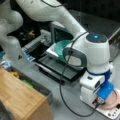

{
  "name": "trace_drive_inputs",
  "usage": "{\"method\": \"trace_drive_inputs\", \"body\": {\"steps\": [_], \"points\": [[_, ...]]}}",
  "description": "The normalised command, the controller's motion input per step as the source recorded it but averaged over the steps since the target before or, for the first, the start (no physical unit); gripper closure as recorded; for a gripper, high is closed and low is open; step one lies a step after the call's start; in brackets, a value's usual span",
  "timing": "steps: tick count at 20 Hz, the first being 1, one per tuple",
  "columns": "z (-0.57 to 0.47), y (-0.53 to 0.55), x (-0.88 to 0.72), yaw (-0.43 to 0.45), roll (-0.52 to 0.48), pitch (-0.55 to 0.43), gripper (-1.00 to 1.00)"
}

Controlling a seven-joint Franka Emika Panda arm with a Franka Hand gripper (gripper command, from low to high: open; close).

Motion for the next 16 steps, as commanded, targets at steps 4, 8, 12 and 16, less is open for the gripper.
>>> {"method": "trace_drive_inputs", "body": {"steps": [4, 8, 12, 16], "points": [[-0.12, -0.03, -0.14, 0.066, -0.104, -0.128, -1.00], [-0.13, -0.02, -0.15, 0.064, -0.107, -0.128, -1.00], [-0.13, -0.02, -0.14, 0.066, -0.103, -0.137, 1.00], [-0.14, -0.03, -0.14, 0.066, -0.101, -0.143, 1.00]]}}
